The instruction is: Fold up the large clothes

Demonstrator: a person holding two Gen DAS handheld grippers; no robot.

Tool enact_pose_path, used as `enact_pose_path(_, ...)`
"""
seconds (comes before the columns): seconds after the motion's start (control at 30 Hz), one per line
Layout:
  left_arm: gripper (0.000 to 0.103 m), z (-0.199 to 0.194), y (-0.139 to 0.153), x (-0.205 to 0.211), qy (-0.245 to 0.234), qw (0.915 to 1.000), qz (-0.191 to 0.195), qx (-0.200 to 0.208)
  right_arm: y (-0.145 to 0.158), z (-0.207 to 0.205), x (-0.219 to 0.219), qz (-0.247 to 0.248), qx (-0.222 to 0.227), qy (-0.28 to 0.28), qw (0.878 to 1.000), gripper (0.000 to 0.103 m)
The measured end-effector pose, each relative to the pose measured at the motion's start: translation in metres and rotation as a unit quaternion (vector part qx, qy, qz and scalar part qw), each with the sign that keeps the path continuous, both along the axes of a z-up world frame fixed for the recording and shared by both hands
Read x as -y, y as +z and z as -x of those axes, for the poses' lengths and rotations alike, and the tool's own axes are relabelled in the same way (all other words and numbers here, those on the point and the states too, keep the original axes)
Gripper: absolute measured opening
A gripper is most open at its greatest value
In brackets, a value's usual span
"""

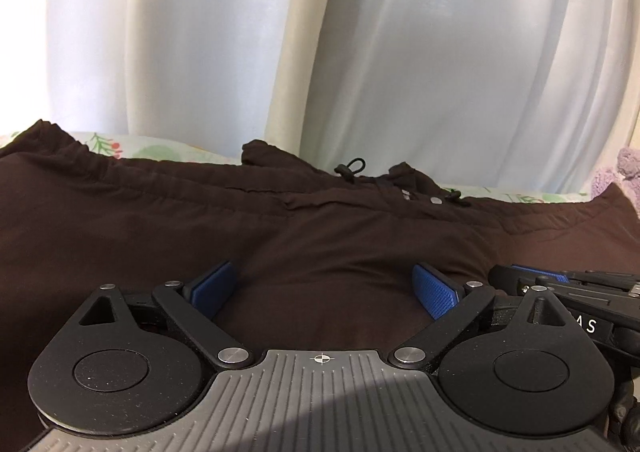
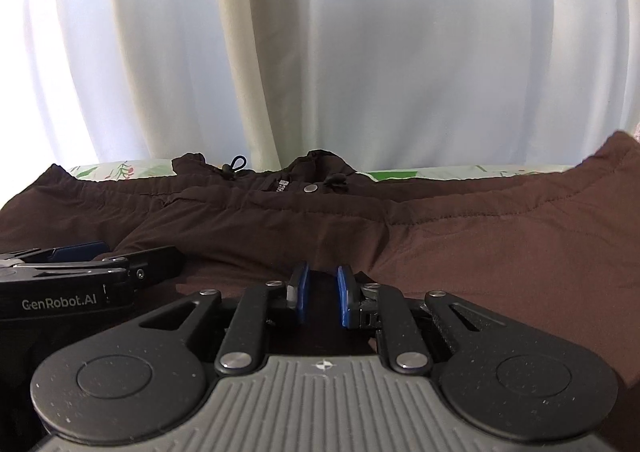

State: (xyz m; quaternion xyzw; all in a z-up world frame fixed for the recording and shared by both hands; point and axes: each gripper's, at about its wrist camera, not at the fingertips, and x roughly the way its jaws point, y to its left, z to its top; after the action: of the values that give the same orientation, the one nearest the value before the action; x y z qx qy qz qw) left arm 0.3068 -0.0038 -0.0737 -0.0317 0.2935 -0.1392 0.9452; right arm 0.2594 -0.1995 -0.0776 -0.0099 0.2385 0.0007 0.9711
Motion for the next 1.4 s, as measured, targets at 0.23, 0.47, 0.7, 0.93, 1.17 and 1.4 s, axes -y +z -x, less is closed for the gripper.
enact_pose_path(0.23,0.099,-0.027,0.036,0.003,0.017,0.9997,0.01,-0.011,0.019,-0.016,-0.001,-0.013,-0.012,-0.009,1.0,0.014)
enact_pose_path(0.47,0.1,-0.047,0.01,0.014,0.032,0.9992,-0.014,-0.017,-0.005,-0.016,0.008,-0.025,0.007,-0.002,1.0,0.013)
enact_pose_path(0.7,0.1,-0.053,0.015,-0.008,0.024,0.999,-0.002,-0.038,0.017,-0.007,0.045,-0.024,0.019,-0.011,0.999,0.013)
enact_pose_path(0.93,0.1,-0.059,0.017,-0.096,0.107,0.9904,-0.087,-0.006,0.026,0.019,0.166,-0.041,0.036,-0.135,0.989,0.011)
enact_pose_path(1.17,0.103,-0.064,-0.001,-0.132,0.122,0.9924,0.016,-0.011,0.008,0.019,0.204,-0.171,0.039,-0.136,0.975,0.0)
enact_pose_path(1.4,0.103,-0.059,0.013,-0.123,0.129,0.9907,-0.039,-0.018,0.017,0.025,0.195,-0.151,0.037,-0.145,0.977,0.0)
